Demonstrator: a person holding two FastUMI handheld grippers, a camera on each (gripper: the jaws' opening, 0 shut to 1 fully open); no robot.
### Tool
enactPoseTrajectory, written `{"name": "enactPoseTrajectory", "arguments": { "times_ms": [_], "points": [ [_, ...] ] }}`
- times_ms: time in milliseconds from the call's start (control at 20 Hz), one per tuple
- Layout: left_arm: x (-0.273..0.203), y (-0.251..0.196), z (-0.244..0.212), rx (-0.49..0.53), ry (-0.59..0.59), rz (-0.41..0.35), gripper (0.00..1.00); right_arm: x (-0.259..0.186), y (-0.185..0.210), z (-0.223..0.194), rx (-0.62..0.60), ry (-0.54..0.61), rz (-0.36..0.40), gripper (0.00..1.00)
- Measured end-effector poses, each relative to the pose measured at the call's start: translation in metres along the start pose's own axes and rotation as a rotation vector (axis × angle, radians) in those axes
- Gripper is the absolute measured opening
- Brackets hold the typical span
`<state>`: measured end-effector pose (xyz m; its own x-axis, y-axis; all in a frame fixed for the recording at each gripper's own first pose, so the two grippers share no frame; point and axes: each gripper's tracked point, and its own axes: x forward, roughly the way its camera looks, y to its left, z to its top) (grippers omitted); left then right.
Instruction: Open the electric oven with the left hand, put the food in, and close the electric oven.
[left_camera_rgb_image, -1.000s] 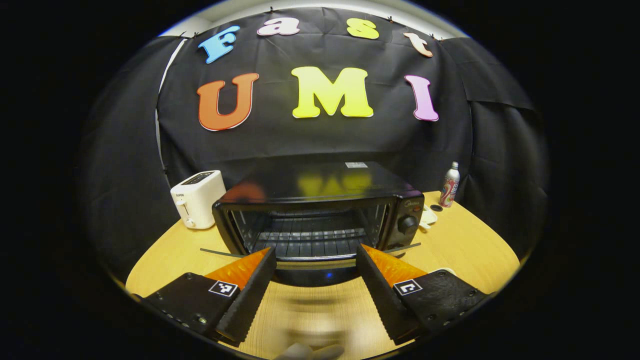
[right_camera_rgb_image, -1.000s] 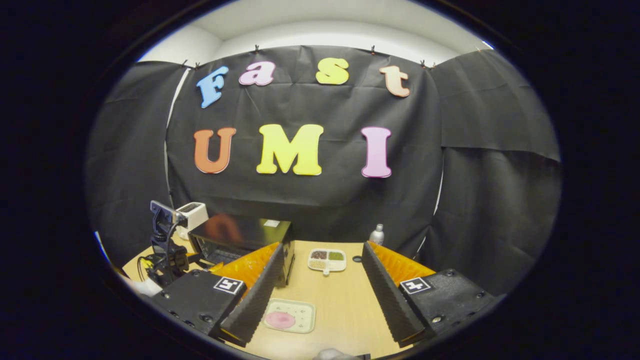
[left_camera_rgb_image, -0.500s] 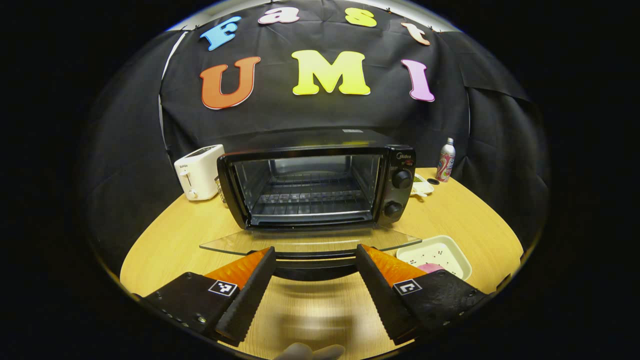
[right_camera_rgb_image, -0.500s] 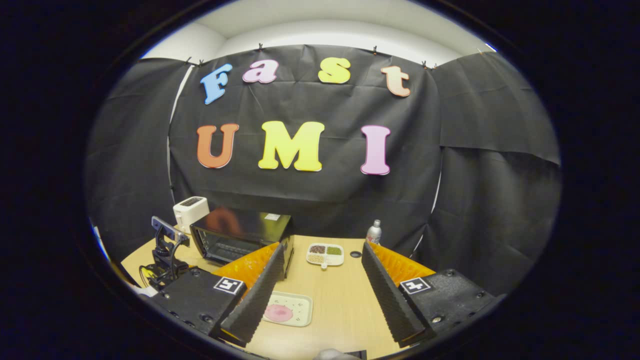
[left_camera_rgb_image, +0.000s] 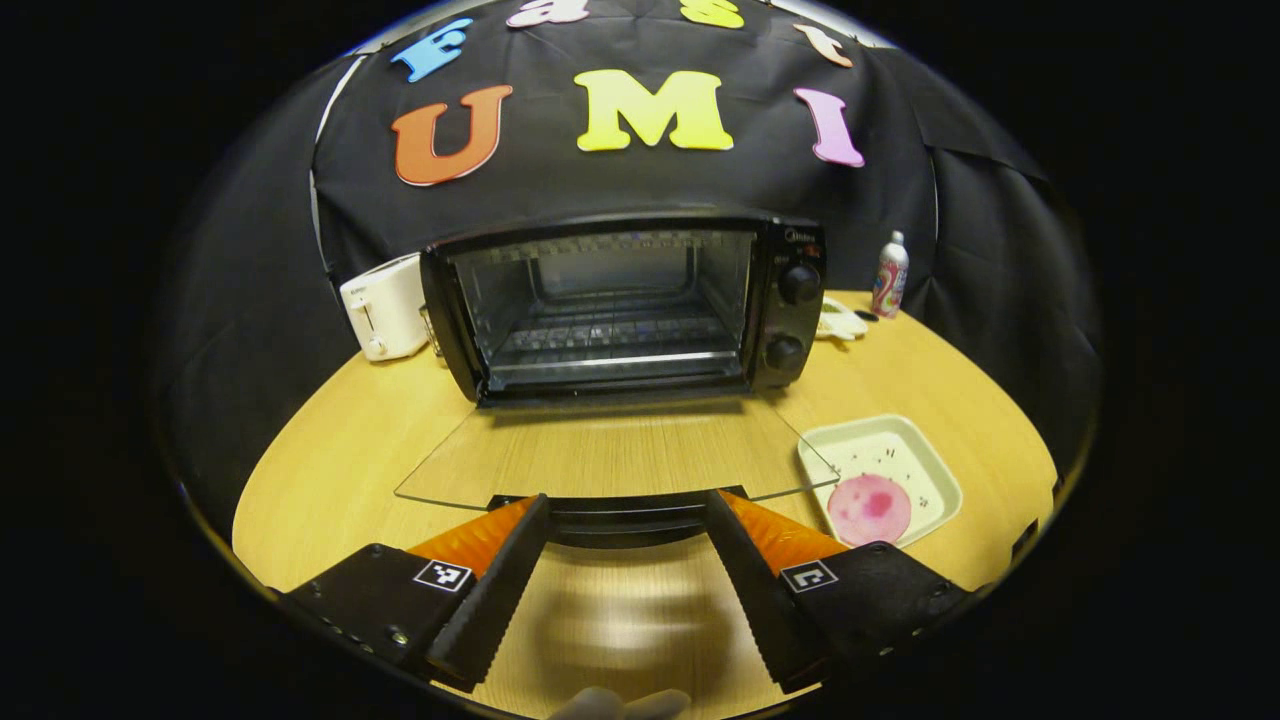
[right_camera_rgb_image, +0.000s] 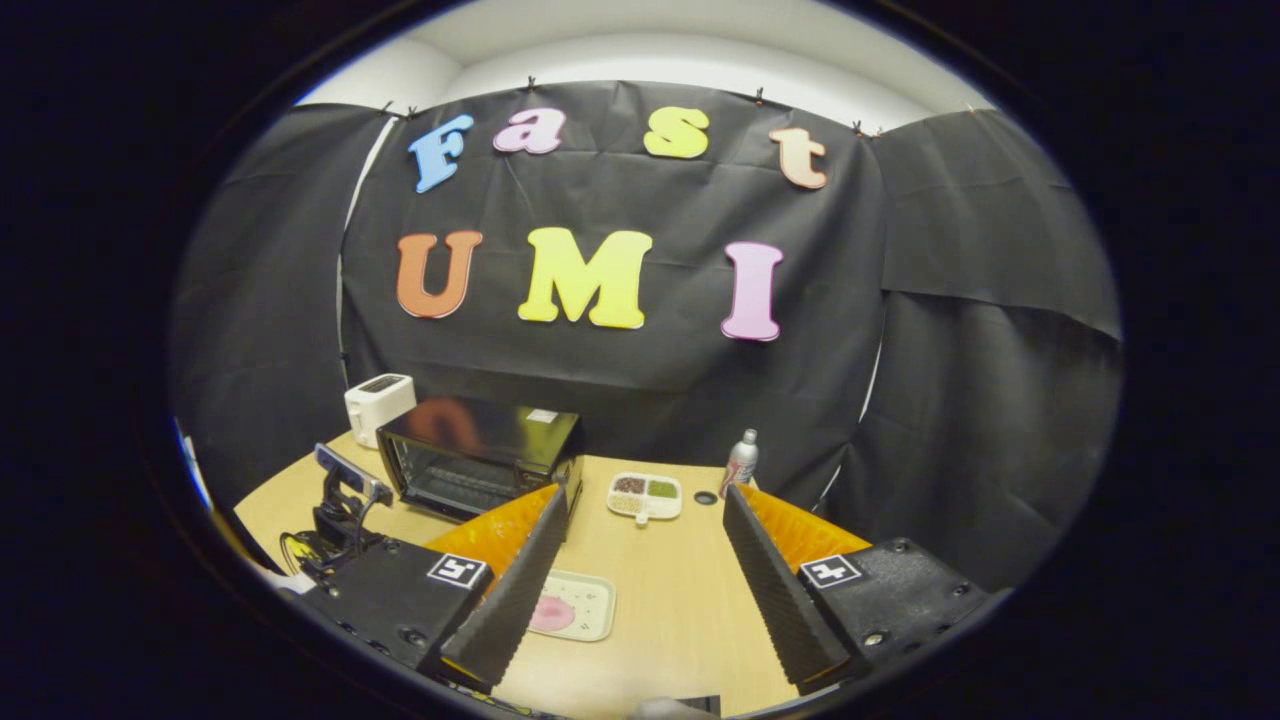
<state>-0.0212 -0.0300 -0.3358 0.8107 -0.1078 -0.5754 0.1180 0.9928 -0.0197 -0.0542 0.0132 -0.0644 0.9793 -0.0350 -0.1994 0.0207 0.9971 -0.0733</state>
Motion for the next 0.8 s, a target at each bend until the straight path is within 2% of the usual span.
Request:
{"name": "enactPoseTrajectory", "arguments": {
  "times_ms": [100, 150, 250, 500, 650, 700, 750, 800],
  "points": [
    [0.009, -0.001, -0.017, -0.041, 0.055, -0.001, 0.96, -0.001, 0.002, -0.002, -0.01, 0.002, 0.005, 0.97],
    [0.007, -0.005, -0.016, -0.057, 0.041, -0.001, 0.97, -0.001, 0.003, -0.001, -0.016, 0.002, 0.007, 0.97],
    [0.005, -0.007, -0.021, -0.017, 0.045, -0.001, 0.96, -0.001, 0.004, -0.006, -0.024, 0.01, 0.009, 0.97],
    [0.0, -0.003, -0.015, -0.02, 0.023, -0.002, 0.96, 0.004, 0.001, -0.015, -0.006, 0.018, 0.007, 0.97],
    [-0.008, 0.004, -0.015, -0.036, 0.012, 0.009, 1.0, 0.013, -0.004, -0.036, -0.004, 0.056, -0.005, 0.99],
    [-0.013, 0.009, -0.013, -0.035, 0.007, 0.02, 0.97, 0.019, -0.004, -0.047, -0.006, 0.083, -0.002, 0.99],
    [-0.019, 0.011, -0.01, -0.045, -0.006, 0.017, 1.0, 0.023, -0.003, -0.059, -0.005, 0.113, 0.005, 0.98],
    [-0.027, 0.013, -0.004, -0.052, -0.022, 0.02, 0.97, 0.029, -0.001, -0.071, -0.001, 0.139, 0.014, 0.99]
  ]
}}
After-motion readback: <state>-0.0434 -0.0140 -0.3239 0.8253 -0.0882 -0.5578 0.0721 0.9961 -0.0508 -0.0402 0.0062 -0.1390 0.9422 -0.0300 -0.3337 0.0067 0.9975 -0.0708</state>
